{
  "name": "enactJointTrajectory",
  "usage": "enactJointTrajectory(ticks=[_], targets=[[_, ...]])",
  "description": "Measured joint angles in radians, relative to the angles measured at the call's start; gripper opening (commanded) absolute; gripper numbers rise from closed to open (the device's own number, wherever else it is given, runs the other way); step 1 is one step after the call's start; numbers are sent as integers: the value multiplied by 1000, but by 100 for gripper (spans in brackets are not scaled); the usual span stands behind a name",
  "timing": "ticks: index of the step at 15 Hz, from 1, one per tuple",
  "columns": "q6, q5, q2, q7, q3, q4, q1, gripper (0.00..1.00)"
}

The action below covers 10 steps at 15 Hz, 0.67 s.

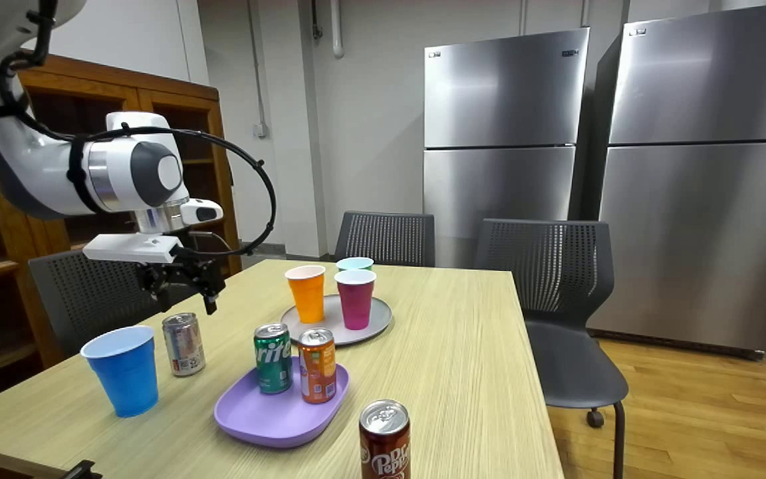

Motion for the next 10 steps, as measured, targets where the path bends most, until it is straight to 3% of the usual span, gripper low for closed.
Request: enactJointTrajectory(ticks=[10], targets=[[-58, -50, 31, 33, -31, 15, 65, 100]])
